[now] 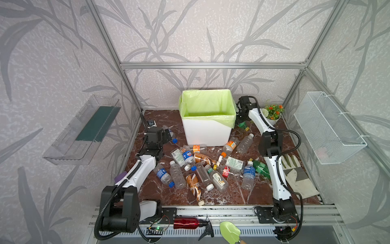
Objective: Throw the plastic bottles in the bin
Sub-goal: 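Lift the green bottle with the right gripper and drop it into the bin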
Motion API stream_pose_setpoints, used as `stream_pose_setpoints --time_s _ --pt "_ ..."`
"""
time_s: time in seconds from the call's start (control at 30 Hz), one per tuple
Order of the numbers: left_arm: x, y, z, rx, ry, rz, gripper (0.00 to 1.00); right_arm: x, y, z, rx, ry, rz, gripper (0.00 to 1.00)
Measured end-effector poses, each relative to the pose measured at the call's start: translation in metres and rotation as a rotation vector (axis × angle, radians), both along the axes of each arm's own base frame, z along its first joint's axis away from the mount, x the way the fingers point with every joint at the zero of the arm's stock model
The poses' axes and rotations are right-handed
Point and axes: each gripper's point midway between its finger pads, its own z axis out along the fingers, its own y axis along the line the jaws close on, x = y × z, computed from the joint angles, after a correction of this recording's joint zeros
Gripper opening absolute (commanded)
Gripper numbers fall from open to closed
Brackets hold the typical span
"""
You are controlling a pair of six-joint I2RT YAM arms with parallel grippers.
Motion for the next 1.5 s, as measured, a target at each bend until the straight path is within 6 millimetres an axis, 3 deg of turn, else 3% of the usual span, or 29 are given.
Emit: stream_pose_setpoints --time_s 0.13,0.23,0.37,0.47,0.6,0.77,0.9,1.0,1.13,1.23,1.3,1.33,1.4,1.43,1.5 --pt "0.000 0.000 0.000 -0.007 -0.003 0.004 0.99 -0.005 0.000 0.077 0.044 -0.115 -0.022 0.42" --pt "0.000 0.000 0.000 -0.015 -0.005 0.008 0.99 -0.015 -0.003 0.155 0.087 -0.256 -0.042 0.42" --pt "-0.001 0.001 -0.002 -0.022 0.000 0.016 0.99 -0.045 -0.012 0.261 0.161 -0.473 -0.071 0.42" --pt "-0.003 0.002 -0.004 -0.032 0.010 0.028 0.99 -0.075 -0.021 0.321 0.221 -0.641 -0.096 0.45" --pt "-0.005 0.004 -0.006 -0.037 0.016 0.045 0.99 -0.131 -0.040 0.373 0.338 -0.860 -0.144 0.47" --pt "-0.007 0.006 -0.009 -0.036 0.028 0.053 0.99 -0.184 -0.052 0.442 0.472 -1.098 -0.149 0.48" --pt "-0.007 0.006 -0.010 -0.047 0.031 0.058 0.99 -0.230 -0.050 0.492 0.598 -1.234 -0.101 0.49" --pt "-0.007 0.005 -0.011 -0.057 0.031 0.060 0.99 -0.253 -0.040 0.520 0.692 -1.288 -0.042 0.48" --pt "-0.009 0.004 -0.014 -0.067 0.046 0.059 0.99 -0.247 -0.001 0.524 0.784 -1.235 0.061 0.48" --pt "-0.008 0.004 -0.014 -0.071 0.060 0.057 0.99 -0.216 0.068 0.499 0.795 -1.095 0.190 0.48" --pt "-0.007 0.003 -0.010 -0.074 0.061 0.057 0.99 -0.191 0.113 0.466 0.757 -0.980 0.254 0.51" --pt "-0.006 0.003 -0.008 -0.074 0.061 0.056 0.99 -0.168 0.139 0.428 0.723 -0.878 0.273 0.59" --pt "-0.005 0.003 -0.003 -0.073 0.063 0.057 0.99 -0.149 0.169 0.364 0.665 -0.717 0.287 0.76" --pt "-0.005 0.004 -0.001 -0.070 0.064 0.059 0.99 -0.143 0.174 0.336 0.628 -0.653 0.287 0.79" --pt "-0.004 0.005 0.004 -0.064 0.068 0.066 0.99 -0.140 0.172 0.301 0.557 -0.563 0.266 1.00"
